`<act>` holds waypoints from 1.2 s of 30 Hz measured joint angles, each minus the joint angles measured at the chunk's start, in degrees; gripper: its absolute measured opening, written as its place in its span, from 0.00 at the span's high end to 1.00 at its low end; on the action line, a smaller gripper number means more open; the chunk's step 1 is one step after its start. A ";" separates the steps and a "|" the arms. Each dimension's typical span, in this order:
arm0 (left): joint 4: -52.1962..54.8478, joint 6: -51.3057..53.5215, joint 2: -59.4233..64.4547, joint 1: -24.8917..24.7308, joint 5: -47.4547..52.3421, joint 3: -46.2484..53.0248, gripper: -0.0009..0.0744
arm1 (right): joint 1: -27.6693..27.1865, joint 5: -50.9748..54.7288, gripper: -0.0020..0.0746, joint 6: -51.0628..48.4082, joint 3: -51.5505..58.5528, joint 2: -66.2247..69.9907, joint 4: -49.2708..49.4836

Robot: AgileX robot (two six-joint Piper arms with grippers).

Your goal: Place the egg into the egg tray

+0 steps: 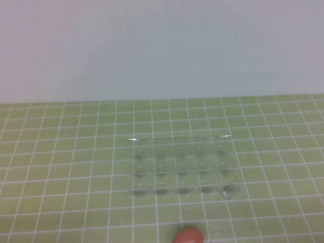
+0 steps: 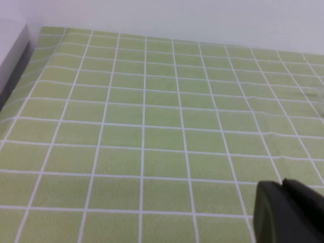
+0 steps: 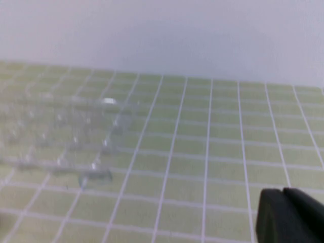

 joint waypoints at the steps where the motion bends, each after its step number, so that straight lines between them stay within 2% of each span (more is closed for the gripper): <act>1: 0.00 0.00 0.00 0.00 0.00 0.00 0.99 | 0.00 0.00 0.96 0.00 0.00 0.00 0.00; 7: 0.00 0.00 0.00 0.00 0.00 0.00 0.99 | 0.00 -10.48 0.96 0.00 0.00 0.00 10.17; 14: 0.00 0.00 0.00 0.00 0.00 0.00 0.99 | 0.00 -18.66 0.96 0.13 0.00 0.00 28.32; 18: 0.00 0.00 0.00 0.00 0.00 0.00 0.99 | 0.00 -20.95 0.96 -0.28 0.00 0.00 31.63; 22: 0.00 0.00 0.00 0.00 0.00 0.00 0.99 | 0.00 -18.75 0.96 -2.20 0.00 0.00 31.76; 25: 0.00 0.00 0.00 0.00 0.00 0.00 0.99 | 0.00 -13.37 0.96 -7.79 -1.12 0.00 31.76; 36: 0.00 0.00 0.00 0.00 0.00 0.00 0.99 | 0.00 -4.83 0.96 -24.14 -18.60 3.10 31.76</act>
